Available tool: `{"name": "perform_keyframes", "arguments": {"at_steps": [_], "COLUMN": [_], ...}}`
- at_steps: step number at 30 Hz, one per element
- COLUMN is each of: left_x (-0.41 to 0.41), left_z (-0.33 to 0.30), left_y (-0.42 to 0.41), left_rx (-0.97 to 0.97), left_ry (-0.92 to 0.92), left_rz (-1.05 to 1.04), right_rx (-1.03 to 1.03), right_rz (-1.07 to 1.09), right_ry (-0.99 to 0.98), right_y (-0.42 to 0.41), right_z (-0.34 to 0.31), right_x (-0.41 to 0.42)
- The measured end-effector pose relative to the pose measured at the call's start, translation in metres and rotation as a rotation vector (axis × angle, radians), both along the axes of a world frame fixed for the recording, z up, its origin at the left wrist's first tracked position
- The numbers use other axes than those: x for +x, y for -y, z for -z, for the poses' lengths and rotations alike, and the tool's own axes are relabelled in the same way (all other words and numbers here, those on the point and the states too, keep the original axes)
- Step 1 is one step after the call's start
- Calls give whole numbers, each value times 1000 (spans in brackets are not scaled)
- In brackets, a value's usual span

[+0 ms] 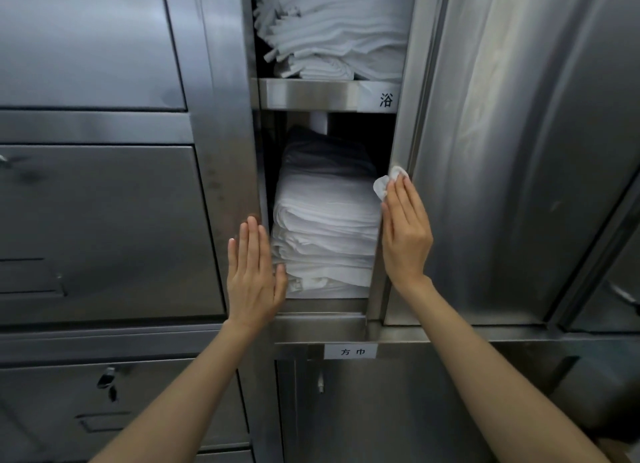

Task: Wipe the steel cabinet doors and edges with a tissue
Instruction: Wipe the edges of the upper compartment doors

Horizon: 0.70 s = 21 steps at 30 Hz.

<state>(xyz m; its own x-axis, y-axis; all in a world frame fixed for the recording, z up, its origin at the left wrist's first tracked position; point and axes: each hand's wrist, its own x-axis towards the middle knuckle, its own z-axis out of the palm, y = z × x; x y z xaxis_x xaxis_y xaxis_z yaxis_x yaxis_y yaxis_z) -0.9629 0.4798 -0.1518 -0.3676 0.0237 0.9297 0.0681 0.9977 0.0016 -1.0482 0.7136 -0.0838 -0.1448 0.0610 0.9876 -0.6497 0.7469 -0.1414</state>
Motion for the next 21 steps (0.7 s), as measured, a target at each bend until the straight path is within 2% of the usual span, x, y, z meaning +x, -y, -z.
{"name": "perform_keyframes", "arguments": {"at_steps": [4, 14, 18, 21], "left_x": [16, 65, 86, 95], "left_z": [-11, -20, -13, -13], "left_y": [-4, -26, -41, -46], "left_rx": [18, 71, 90, 90], "left_ry": [18, -28, 6, 42], "left_rz": [8, 21, 18, 16], "right_rx": [9, 600, 613, 499], "right_rz": [-35, 78, 7, -120], "right_ry": [-20, -93, 66, 256], "right_y": [-10, -64, -60, -64], "right_z": [-13, -42, -60, -70], "right_x": [6, 9, 15, 27]}}
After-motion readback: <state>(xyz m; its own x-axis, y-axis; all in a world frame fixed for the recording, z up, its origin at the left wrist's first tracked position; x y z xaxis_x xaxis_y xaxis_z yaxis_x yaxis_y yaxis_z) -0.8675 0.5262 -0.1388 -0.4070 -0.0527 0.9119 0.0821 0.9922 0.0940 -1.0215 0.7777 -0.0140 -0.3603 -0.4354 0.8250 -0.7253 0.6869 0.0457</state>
